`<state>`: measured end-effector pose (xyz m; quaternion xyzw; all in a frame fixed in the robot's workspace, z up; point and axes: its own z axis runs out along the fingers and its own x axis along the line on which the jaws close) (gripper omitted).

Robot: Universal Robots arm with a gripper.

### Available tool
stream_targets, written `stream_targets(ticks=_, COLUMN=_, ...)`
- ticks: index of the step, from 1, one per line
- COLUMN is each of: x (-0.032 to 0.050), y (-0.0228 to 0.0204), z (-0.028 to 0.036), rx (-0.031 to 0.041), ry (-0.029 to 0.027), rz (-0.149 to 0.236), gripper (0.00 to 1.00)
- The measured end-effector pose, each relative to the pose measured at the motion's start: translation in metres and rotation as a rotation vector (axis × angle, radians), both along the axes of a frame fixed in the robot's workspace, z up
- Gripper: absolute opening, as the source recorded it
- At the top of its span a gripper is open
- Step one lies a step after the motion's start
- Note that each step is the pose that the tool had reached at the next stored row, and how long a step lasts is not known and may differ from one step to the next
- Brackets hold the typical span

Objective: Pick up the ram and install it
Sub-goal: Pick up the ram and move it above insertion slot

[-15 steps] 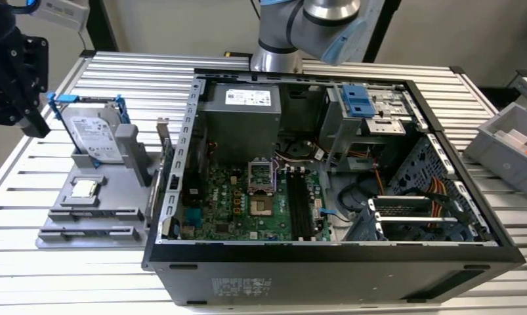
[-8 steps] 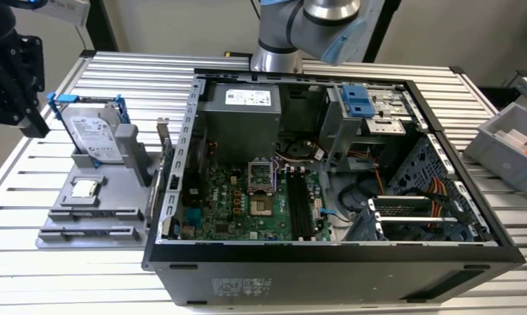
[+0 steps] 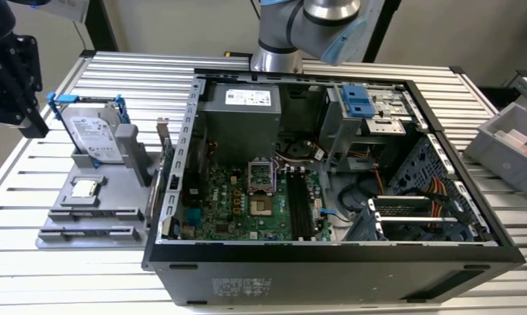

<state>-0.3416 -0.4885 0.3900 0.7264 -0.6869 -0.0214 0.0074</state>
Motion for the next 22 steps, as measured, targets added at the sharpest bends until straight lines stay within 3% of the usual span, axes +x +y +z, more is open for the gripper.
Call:
stream_targets(ticks=4, x=0.0000, y=0.0000, z=0.0000, rx=0.0001, ry=0.0000, rz=0.017, gripper=0.00)
stream_targets(ticks=15, x=0.0000, y=0.0000, z=0.0000, rx=0.0000, ry=0.0000, rz=0.019, gripper=0.00)
stream_targets(ticks=16, x=0.0000, y=0.0000, z=0.0000, rx=0.0000, ry=0.0000, rz=0.019, gripper=1.00)
stream_targets(ticks=22, x=0.0000, y=0.0000, z=0.0000, rx=0.0000, ry=0.0000, rz=0.021, gripper=1.00)
